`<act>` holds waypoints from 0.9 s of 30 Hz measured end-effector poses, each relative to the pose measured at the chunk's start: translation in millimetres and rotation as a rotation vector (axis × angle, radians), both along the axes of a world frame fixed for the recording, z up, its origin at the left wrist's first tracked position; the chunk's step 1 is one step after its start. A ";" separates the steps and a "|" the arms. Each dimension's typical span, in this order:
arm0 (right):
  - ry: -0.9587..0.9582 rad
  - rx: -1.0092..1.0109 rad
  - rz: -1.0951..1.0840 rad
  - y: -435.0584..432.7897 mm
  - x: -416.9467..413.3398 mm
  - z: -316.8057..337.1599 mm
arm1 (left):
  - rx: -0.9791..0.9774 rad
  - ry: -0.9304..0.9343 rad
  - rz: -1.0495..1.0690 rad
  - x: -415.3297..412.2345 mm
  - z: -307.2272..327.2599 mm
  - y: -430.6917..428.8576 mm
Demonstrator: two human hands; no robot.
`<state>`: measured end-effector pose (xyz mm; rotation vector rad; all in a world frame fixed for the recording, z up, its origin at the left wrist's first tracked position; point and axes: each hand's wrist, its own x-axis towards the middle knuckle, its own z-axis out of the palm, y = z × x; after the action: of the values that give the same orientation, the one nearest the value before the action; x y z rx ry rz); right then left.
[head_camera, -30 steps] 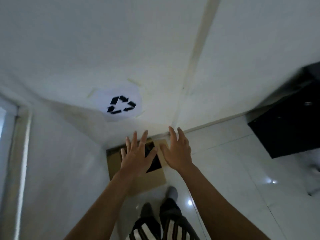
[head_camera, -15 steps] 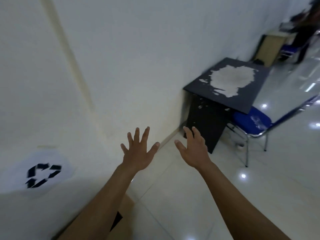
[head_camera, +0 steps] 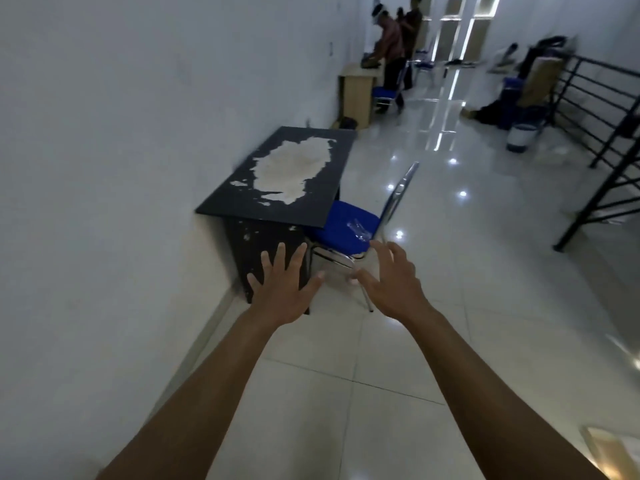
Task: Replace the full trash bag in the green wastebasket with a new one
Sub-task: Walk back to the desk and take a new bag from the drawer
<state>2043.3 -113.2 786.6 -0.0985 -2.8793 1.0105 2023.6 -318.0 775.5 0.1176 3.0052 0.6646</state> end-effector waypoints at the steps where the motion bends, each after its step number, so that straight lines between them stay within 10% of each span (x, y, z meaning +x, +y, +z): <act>1: 0.002 -0.013 -0.019 15.3 -5.6 -1.1 | -0.004 -0.010 -0.032 -11.6 -0.6 16.2; 27: -0.015 -0.063 -0.282 312.2 -360.8 10.9 | 0.111 0.007 -0.374 -454.7 -4.0 319.9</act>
<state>1682.5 199.0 797.5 -0.5021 -2.7414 1.0464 1568.8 1.9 771.5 0.6674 2.8308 0.7826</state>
